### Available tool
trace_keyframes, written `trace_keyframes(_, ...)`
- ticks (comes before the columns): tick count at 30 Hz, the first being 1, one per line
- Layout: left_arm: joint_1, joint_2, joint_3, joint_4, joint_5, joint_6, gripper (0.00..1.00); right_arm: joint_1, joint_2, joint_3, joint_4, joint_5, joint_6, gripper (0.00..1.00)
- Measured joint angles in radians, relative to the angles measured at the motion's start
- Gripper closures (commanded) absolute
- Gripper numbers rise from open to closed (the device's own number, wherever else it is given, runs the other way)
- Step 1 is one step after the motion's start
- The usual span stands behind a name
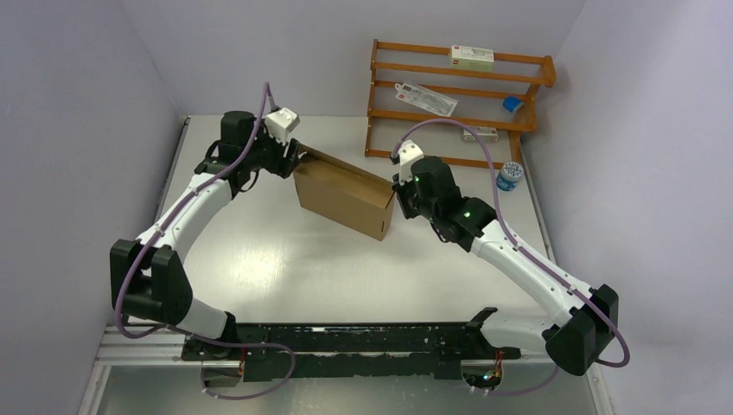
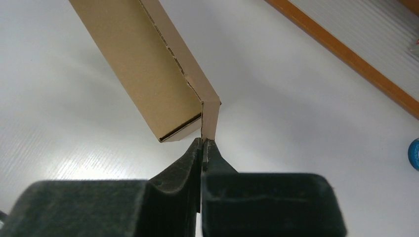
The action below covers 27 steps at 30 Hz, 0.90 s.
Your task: Fold the paper box
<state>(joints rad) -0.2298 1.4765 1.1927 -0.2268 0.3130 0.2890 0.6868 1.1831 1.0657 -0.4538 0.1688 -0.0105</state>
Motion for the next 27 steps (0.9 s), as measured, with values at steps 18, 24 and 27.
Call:
trace_keyframes(18,0.000,0.038,0.061,0.001,0.022,0.047,0.69,0.007,-0.003,0.000,0.008,-0.007,-0.047,1.00)
trace_keyframes(24,0.000,-0.003,0.051,-0.021,0.024,-0.008,0.84,0.011,-0.003,0.000,0.015,-0.022,-0.048,1.00)
trace_keyframes(27,0.000,-0.039,0.049,-0.051,0.023,-0.077,0.92,0.015,0.000,0.000,0.015,-0.021,-0.047,1.00)
